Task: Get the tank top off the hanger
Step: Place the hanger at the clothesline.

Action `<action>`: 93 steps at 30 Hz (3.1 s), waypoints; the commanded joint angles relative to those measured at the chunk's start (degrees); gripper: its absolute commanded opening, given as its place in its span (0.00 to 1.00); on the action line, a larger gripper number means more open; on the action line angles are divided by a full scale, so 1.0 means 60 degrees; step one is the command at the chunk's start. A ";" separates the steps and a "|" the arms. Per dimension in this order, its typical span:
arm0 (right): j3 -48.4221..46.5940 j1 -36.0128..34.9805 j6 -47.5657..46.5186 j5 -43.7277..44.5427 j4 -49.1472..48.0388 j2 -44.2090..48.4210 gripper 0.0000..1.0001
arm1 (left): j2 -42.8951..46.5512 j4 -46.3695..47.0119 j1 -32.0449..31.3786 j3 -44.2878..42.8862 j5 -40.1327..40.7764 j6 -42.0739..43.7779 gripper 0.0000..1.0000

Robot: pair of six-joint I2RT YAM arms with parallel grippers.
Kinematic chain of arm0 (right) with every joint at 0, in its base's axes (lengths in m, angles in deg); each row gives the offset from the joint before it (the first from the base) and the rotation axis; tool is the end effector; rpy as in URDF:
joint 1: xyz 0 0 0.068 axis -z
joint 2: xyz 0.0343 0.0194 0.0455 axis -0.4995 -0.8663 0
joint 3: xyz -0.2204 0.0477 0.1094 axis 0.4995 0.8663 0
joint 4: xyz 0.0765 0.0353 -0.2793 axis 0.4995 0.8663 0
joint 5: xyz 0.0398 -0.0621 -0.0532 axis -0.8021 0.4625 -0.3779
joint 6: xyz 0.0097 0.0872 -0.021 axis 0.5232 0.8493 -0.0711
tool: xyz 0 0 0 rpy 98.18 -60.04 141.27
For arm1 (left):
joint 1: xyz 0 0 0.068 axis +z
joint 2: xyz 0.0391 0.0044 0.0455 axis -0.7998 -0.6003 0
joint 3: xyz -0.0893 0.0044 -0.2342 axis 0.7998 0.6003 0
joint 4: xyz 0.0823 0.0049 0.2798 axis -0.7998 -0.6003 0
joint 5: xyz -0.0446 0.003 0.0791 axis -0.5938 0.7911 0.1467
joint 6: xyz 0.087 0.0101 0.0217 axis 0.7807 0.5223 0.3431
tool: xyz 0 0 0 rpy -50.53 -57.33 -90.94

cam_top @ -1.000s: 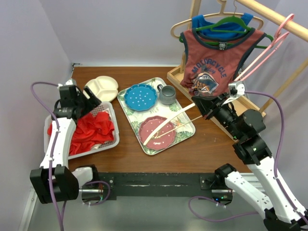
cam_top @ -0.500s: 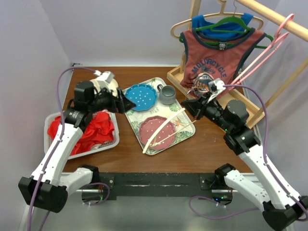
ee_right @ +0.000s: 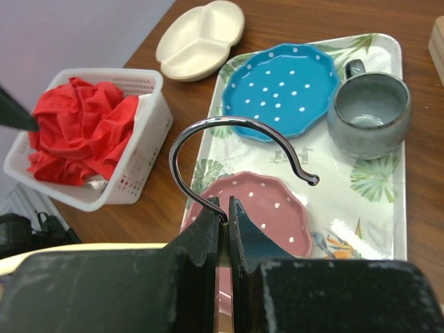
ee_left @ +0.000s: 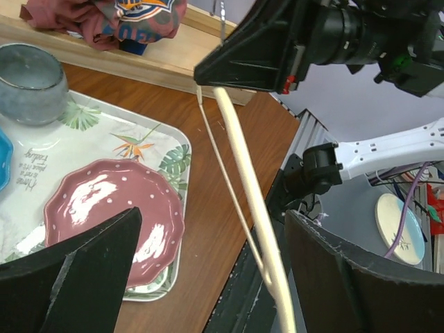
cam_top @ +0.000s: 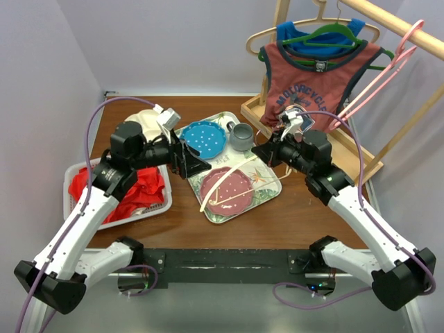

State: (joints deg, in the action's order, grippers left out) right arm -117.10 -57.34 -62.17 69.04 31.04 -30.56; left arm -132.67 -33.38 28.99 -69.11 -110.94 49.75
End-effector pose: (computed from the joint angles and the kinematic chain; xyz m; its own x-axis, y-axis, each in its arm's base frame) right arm 0.2738 0.1677 0.3164 -0.4170 0.1601 -0.8947 -0.5790 0.7121 0.3972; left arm 0.2403 -0.1658 0.3624 -0.5682 -0.0661 -0.8202 0.7233 0.4351 -0.5362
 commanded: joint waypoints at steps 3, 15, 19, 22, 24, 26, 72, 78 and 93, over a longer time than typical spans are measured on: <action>-0.0838 -0.0037 0.0338 0.0825 -0.0742 -0.0177 0.00 | 0.0241 -0.0459 -0.0199 -0.0115 -0.0321 0.0417 0.84; -0.1497 -0.0403 0.0178 0.1792 -0.0348 -0.0441 0.00 | -0.0095 -0.0356 -0.0931 -0.0085 0.1246 0.0856 0.69; -0.1571 -0.0505 0.0148 0.2056 -0.0318 -0.0412 0.00 | -0.0139 -0.0167 -0.1195 0.0104 0.1437 0.0901 0.65; -0.1586 -0.0535 0.0090 0.2100 -0.0304 -0.0426 0.00 | -0.0227 -0.0064 -0.1297 0.0091 0.1584 0.0886 0.56; -0.1600 -0.0550 0.0046 0.2159 -0.0275 -0.0441 0.00 | -0.0315 -0.0122 -0.1356 0.0003 0.1774 0.0901 0.50; -0.1600 -0.0564 0.0031 0.2188 -0.0260 -0.0426 0.00 | -0.0374 -0.0137 -0.1385 -0.0041 0.1964 0.0901 0.45; 0.0815 -0.0608 0.0030 -0.4155 0.1044 0.3528 0.99 | -0.3228 0.2513 -0.3861 -0.3922 0.6242 0.1764 0.00; 0.0993 -0.0594 0.0045 -0.3716 0.1366 0.4217 0.99 | -0.4298 0.3565 -0.3876 -0.4948 0.5672 0.1985 0.00; 0.1051 -0.0623 0.0162 -0.4081 0.1469 0.4525 0.99 | -0.7359 0.4375 -0.4227 -0.8154 0.5011 0.2527 0.00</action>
State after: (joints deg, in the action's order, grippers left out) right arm -110.59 -60.82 -62.44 46.55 40.48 -4.03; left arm -172.69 -12.60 4.71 -110.02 -80.49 63.04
